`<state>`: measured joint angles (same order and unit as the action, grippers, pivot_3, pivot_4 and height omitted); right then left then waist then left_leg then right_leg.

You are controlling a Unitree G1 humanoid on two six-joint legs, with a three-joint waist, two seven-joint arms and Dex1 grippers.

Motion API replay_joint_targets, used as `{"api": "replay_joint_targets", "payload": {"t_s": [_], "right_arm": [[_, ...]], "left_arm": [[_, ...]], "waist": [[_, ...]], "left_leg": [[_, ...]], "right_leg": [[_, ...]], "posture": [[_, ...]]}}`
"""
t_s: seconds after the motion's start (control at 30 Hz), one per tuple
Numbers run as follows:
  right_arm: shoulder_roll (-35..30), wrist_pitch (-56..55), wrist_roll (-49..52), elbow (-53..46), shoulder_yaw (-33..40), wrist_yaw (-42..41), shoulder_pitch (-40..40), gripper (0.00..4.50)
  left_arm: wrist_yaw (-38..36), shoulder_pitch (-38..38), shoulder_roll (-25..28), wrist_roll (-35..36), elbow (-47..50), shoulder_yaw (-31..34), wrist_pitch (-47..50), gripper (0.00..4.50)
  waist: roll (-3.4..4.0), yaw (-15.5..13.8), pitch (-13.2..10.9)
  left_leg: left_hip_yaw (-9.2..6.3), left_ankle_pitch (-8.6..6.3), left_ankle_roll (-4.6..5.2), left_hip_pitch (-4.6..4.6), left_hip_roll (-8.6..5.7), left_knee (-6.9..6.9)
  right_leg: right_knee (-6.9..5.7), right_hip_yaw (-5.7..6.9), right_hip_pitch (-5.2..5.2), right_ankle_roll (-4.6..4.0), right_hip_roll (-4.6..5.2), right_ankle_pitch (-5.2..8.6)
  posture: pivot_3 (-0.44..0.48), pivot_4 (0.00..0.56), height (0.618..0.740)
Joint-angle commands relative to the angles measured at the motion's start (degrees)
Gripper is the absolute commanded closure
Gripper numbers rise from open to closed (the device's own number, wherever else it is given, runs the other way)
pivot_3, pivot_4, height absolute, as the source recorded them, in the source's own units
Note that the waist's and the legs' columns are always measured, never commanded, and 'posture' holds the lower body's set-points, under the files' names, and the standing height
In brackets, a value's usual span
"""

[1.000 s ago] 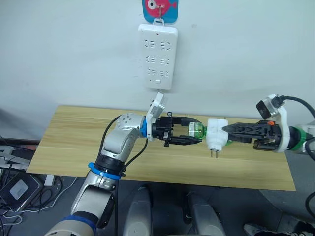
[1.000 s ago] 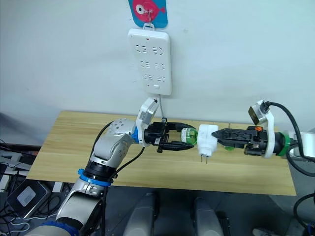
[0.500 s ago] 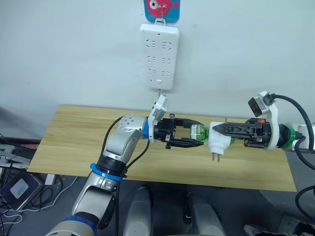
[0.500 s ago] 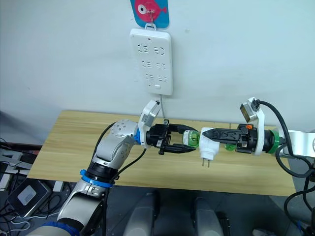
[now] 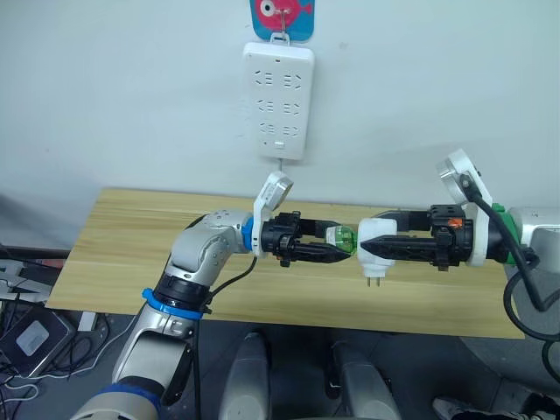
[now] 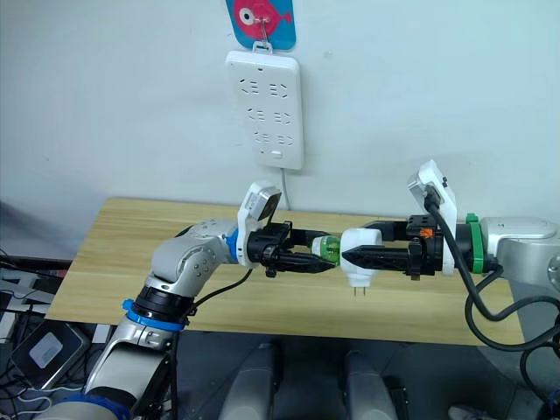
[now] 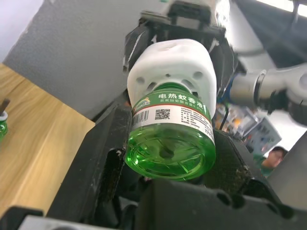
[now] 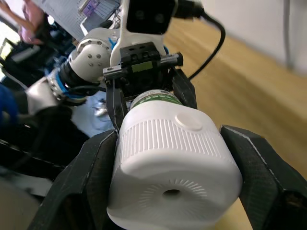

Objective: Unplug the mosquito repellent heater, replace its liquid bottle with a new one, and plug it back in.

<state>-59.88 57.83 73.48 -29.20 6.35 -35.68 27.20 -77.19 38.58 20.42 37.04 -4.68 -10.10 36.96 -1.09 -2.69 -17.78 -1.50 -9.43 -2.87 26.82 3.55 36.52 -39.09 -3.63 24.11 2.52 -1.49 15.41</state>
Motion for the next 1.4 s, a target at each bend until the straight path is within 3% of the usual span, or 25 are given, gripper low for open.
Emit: {"api": "replay_joint_targets", "payload": {"t_s": [0.03,0.27,0.53,0.6,0.97,1.1,1.27,1.4], "right_arm": [[-0.28,-8.69,-10.16,-3.79,1.39,-6.26,-0.84,1.4],[1.42,-26.51,-27.48,-8.65,-0.68,-18.21,-3.97,1.4],[3.78,-41.14,-41.1,-8.48,-4.92,-26.94,-7.5,1.4],[4.2,-44.57,-43.75,-7.45,-5.68,-28.75,-7.55,1.4],[6.09,-55.84,-51.59,-1.48,-3.36,-29.03,-10.3,1.4],[6.59,-54.62,-51.57,-1.67,-4.11,-27.71,-9.68,1.4],[6.3,-38.3,-40.58,-6.9,-4.01,-23.91,-8.45,1.4],[4.98,-30.18,-33.96,-8.46,-2.47,-23.49,-7.64,0.09]], "left_arm": [[-1.37,0.36,0.42,0.89,2.65,-0.68,1.13,2.21],[-4.64,1.68,2.43,0.68,1.08,-1.22,2.37,2.21],[-7.16,1.94,0.98,-7.62,-1.03,-3.5,-13.38,2.21],[-7.7,1.83,1.06,-7.61,-0.74,-3.87,-13.29,2.21],[-8.4,2.44,2.49,-7.39,-3.2,-2.4,-12.46,2.21],[-7.0,2.22,1.21,-7.73,-2.82,-2.44,-13.91,2.21],[-5.48,1.99,-0.51,-8.44,-2.73,-2.3,-16.56,2.21],[-5.85,1.81,-0.25,-8.45,-2.85,-2.39,-17.05,2.21]], "waist": [[0.0,-0.07,0.0],[0.0,-0.05,0.0],[0.0,-0.11,0.0],[0.0,-0.1,0.0],[0.0,-0.05,0.0],[0.0,-0.04,0.0],[0.0,-0.04,0.0],[-0.01,-0.07,0.0]], "left_leg": [[0.0,0.0,0.0,0.0,0.0,0.0],[0.0,0.0,-0.01,-0.01,0.0,0.01],[0.01,0.01,-0.01,-0.02,-0.02,0.02],[0.02,0.01,-0.02,-0.03,-0.02,0.04],[0.01,0.01,-0.01,-0.03,-0.02,0.09],[0.01,0.01,-0.01,-0.05,-0.02,0.15],[0.0,0.01,-0.01,-0.06,-0.01,0.33],[0.01,0.02,-0.02,-0.09,-0.03,0.38]], "right_leg": [[0.01,0.0,-0.01,0.0,0.01,0.0],[-0.01,0.0,-0.02,0.0,0.01,0.0],[-0.01,-0.01,-0.03,-0.01,0.03,-0.01],[-0.03,-0.03,-0.04,-0.03,0.02,-0.02],[-0.08,-0.02,-0.05,-0.03,0.02,-0.01],[-0.19,-0.03,-0.05,-0.03,0.02,-0.01],[-0.44,-0.05,-0.04,-0.08,0.02,-0.04],[-0.55,-0.09,-0.03,-0.29,0.02,-0.15]], "posture": [[0.15,0.28,0.74],[0.145,0.282,0.74],[0.143,0.284,0.74],[0.144,0.286,0.74],[0.145,0.286,0.74],[0.144,0.284,0.74],[0.141,0.285,0.74],[0.141,0.282,0.74]]}}
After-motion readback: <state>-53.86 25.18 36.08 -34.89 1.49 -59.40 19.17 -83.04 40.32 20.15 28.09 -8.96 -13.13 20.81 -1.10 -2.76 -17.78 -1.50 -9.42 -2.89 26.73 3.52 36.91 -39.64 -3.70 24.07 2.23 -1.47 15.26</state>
